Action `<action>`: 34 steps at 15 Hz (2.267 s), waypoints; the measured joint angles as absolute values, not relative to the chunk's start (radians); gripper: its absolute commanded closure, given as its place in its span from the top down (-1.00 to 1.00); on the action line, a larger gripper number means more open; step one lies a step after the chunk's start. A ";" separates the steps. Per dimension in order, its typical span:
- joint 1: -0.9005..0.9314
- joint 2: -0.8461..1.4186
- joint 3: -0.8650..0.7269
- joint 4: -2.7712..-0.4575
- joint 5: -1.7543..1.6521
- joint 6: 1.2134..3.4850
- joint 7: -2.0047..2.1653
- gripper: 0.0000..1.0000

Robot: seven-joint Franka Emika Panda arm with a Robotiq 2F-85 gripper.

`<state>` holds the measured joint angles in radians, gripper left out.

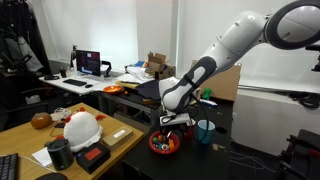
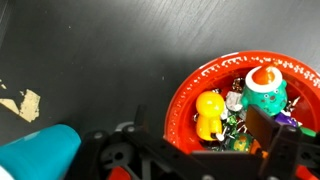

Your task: Put some of the things in the bowl into the blue cup at the back of the line of cups

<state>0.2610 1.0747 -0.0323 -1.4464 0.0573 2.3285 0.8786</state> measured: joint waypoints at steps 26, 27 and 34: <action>0.200 1.211 -0.021 -1.249 0.069 2.341 0.784 -1.00; 0.200 1.211 -0.021 -1.246 0.069 2.341 0.777 -0.95; 0.188 1.206 -0.015 -1.246 0.082 2.336 0.726 -0.95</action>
